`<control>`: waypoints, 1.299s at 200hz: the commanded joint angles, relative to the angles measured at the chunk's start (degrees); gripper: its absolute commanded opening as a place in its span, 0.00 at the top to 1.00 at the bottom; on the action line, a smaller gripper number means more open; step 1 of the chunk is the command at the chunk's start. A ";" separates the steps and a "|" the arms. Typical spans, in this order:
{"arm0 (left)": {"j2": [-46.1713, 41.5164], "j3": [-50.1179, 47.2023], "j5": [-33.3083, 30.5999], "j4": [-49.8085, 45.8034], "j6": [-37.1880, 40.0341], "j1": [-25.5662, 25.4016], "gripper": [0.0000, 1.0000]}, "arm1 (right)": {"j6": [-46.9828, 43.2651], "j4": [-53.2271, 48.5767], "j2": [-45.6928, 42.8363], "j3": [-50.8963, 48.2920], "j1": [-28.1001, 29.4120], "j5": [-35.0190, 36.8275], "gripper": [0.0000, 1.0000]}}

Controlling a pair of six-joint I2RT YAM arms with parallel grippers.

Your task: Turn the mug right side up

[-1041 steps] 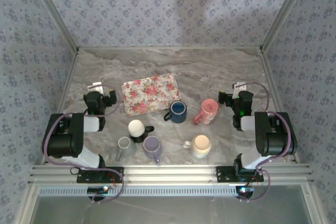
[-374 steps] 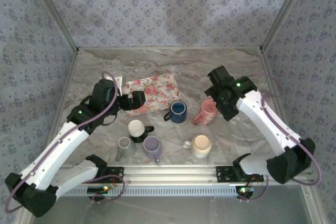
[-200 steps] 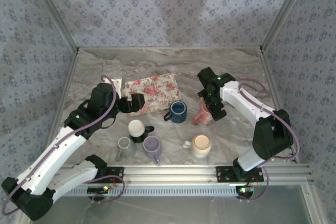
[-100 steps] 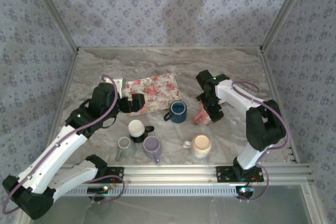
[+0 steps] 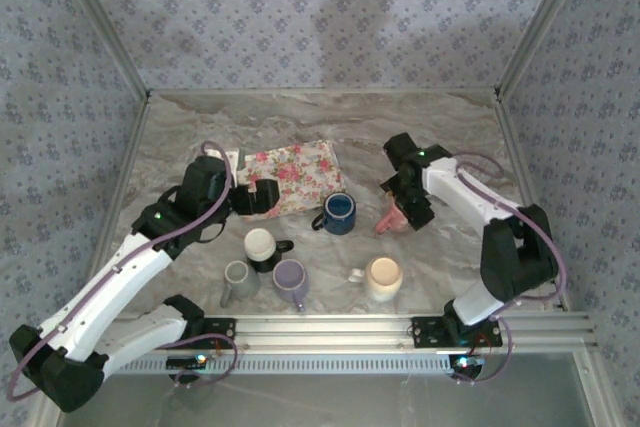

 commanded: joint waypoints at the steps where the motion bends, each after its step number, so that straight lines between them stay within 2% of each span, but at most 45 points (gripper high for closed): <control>1: -0.14 -0.08 0.56 2.52 1.89 -1.12 0.01 | -8.75 3.96 -8.57 0.47 -0.82 3.25 0.93; 28: -0.61 -0.08 2.26 2.58 2.93 -1.36 0.01 | -19.81 10.74 -17.85 -0.59 -0.99 4.28 0.95; 44: -0.63 -0.40 6.21 3.43 2.38 -1.49 0.00 | -28.50 20.00 -24.23 -2.73 -1.01 2.74 0.95; 61: -0.19 -0.63 12.79 6.20 0.82 -1.73 0.02 | -34.62 30.09 -31.23 -6.61 -0.99 -0.93 0.94; 80: 0.55 -0.17 18.15 9.44 -2.09 -1.82 0.02 | -38.91 40.39 -36.72 -11.21 -1.65 -9.68 0.96; 88: 0.80 -0.28 19.71 11.17 -4.07 -1.81 0.02 | -40.40 43.73 -38.30 -12.09 -2.21 -11.19 0.95; 105: 1.68 -1.13 25.46 17.14 -8.40 -1.85 0.01 | -37.98 45.23 -40.26 -12.69 -2.17 -12.72 0.91; 127: 3.98 -2.24 32.39 23.77 -12.96 -1.96 0.02 | -37.00 50.53 -41.82 -14.27 -2.87 -19.65 1.00; 144: 4.04 -8.12 40.36 41.88 -18.16 -2.01 0.04 | -33.80 59.85 -43.00 -18.30 -2.99 -25.72 1.00; 155: 5.66 -8.82 43.11 47.39 -20.82 -1.96 0.05 | -31.63 64.13 -43.20 -19.57 -3.19 -28.56 1.00; 197: 10.82 -9.36 49.75 59.80 -22.93 -1.94 0.06 | -24.65 75.17 -41.52 -20.97 -3.62 -37.07 1.00; 233: 12.55 -11.39 54.81 70.27 -24.27 -1.92 0.14 | -15.01 84.82 -40.21 -22.80 -3.76 -39.56 1.00; 260: 14.04 -12.47 56.17 78.57 -28.38 -2.22 0.18 | -11.25 91.13 -39.39 -25.48 -0.82 -39.26 1.00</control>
